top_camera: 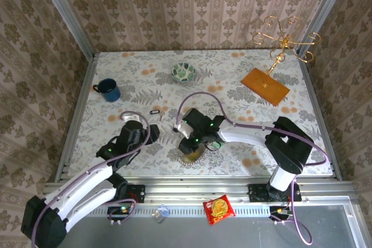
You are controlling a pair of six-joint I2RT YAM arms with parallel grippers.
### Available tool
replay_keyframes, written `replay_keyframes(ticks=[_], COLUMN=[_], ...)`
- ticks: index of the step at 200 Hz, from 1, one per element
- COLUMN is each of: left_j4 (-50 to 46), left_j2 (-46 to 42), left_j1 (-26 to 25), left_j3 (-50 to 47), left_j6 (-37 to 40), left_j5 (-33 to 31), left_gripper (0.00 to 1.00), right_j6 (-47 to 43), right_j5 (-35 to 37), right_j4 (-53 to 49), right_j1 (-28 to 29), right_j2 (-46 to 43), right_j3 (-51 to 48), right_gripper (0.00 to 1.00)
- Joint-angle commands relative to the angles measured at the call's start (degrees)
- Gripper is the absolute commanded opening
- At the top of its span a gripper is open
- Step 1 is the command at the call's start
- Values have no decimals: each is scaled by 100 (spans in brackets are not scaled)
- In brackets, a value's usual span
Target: Put the keys on the keyring
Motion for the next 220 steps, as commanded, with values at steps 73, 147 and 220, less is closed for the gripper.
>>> replay_keyframes(ticks=[73,147,220], left_j4=[-523,-431,-378], left_j2=[-546,-604,-607], left_j1=[1092,1145,1163], left_j3=[-69,-174,-175], left_j6=[-367,-393,-348], left_j5=[-36,58,73], left_gripper=[69,69,68], right_j6=[-914,-1091,-1129], right_j5=[40,246,282], right_j4=[-778,-1122,-1202], right_j1=[354,490,544], right_j2=[696,1101,1170], right_j3=[624,1029,1119], right_gripper=[31,22,5])
